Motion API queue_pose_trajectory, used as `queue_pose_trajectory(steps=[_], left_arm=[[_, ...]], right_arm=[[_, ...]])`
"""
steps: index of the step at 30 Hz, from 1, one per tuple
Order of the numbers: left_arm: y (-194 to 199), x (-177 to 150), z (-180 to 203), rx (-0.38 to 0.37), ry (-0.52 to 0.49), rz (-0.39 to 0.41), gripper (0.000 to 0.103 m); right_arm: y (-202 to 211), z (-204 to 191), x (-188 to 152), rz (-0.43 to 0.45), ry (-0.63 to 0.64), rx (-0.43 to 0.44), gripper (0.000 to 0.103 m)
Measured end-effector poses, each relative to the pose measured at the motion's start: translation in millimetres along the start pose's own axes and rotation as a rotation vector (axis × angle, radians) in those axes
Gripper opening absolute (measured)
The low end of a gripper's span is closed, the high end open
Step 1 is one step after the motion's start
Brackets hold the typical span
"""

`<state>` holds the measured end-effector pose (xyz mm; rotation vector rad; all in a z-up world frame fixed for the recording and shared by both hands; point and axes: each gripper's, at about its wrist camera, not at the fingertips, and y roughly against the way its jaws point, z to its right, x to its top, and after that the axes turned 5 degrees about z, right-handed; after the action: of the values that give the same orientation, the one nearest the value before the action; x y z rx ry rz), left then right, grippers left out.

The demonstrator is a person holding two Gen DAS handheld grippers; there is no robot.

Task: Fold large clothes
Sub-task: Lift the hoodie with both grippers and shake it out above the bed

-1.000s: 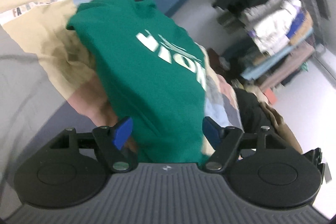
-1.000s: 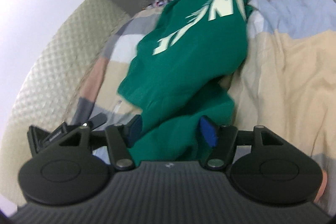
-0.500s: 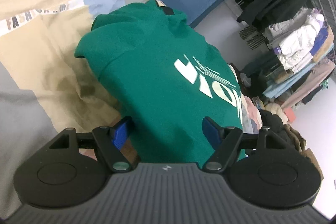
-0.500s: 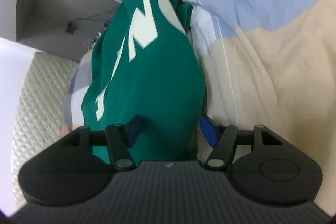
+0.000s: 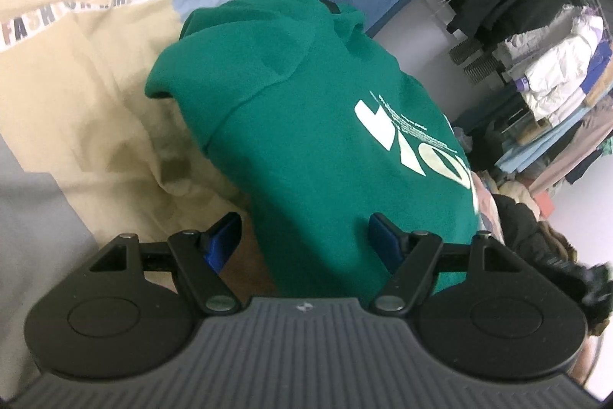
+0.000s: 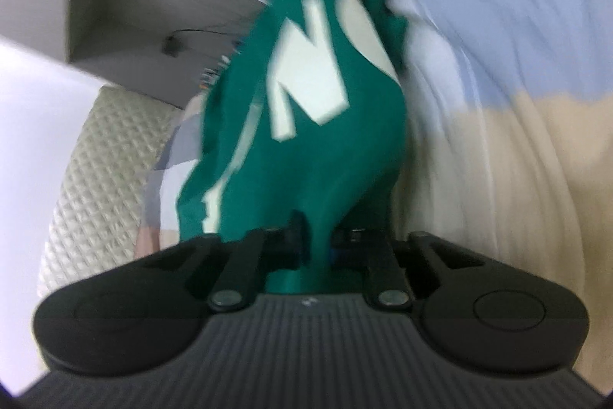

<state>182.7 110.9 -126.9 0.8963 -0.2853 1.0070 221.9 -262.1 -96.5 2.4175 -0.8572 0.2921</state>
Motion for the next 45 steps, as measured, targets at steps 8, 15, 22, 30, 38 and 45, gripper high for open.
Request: queue_pose_trajectory(steps=[8, 15, 22, 30, 38, 45], left_arm=[[10.5, -1.0, 2.2, -0.066, 0.004, 0.025, 0.077], [7.4, -10.0, 1.4, -0.095, 0.001, 0.006, 0.077], [18.0, -19.7, 7.3, -0.111, -0.033, 0.021, 0.077], [14.4, -19.5, -1.9, -0.15, 0.0, 0.019, 0.077], [-1.4, -14.0, -27.0, -0.205, 0.176, 0.02, 0.077], [-30.5, -8.6, -26.0, -0.235, 0.214, 0.002, 0.077]], right_arm=[[30.1, -48.0, 11.2, 0.24, 0.334, -0.099, 0.006], [3.8, -5.5, 10.9, 0.12, 0.191, -0.256, 0.009], [15.0, -17.9, -4.0, 0.112, 0.198, -0.251, 0.014], [36.4, -5.3, -25.2, 0.068, 0.063, -0.222, 0.077], [4.9, 7.2, -36.0, -0.049, -0.033, -0.159, 0.083], [-16.9, 0.3, -33.1, -0.06, 0.006, 0.009, 0.073]])
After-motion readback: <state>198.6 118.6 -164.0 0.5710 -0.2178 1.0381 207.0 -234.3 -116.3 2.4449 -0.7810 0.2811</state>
